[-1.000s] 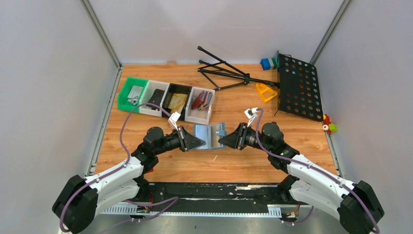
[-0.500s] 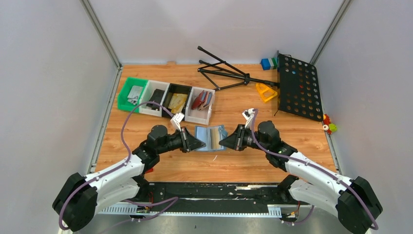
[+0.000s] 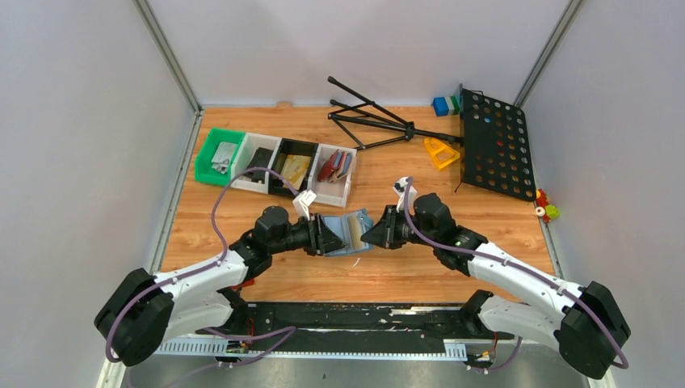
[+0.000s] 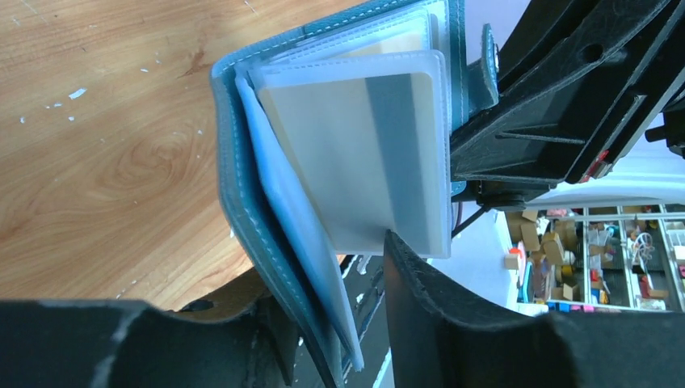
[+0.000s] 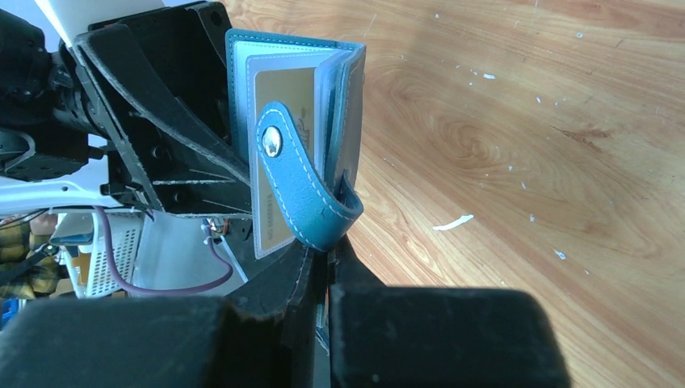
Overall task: Take the credit cards out of the card holder
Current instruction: Remove the credit card from the card holder.
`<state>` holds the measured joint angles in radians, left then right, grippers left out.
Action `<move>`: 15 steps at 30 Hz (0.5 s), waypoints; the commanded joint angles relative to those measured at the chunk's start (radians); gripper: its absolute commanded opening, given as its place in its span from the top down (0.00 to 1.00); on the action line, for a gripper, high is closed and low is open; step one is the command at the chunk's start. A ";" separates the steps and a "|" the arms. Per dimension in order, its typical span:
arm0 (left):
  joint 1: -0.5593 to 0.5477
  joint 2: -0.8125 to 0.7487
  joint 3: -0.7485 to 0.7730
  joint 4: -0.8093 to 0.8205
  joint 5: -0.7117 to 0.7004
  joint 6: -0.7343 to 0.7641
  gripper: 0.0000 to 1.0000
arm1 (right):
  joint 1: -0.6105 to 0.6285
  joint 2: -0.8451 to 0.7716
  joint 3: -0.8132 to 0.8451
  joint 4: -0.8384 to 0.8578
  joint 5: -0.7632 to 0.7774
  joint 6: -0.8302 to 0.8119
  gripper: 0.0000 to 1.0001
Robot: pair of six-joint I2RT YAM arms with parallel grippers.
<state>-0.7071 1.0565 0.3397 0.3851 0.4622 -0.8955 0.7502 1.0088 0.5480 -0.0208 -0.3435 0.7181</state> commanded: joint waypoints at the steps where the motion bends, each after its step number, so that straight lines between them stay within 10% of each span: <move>1: -0.011 0.010 0.022 0.092 0.018 0.018 0.51 | 0.022 0.013 0.074 -0.028 0.033 -0.032 1.00; 15: -0.025 0.040 0.029 0.120 0.029 0.023 0.26 | 0.063 0.051 0.124 -0.064 0.063 -0.048 1.00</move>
<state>-0.7216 1.0874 0.3397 0.4316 0.4744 -0.8890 0.7906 1.0523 0.6102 -0.1047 -0.2794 0.6853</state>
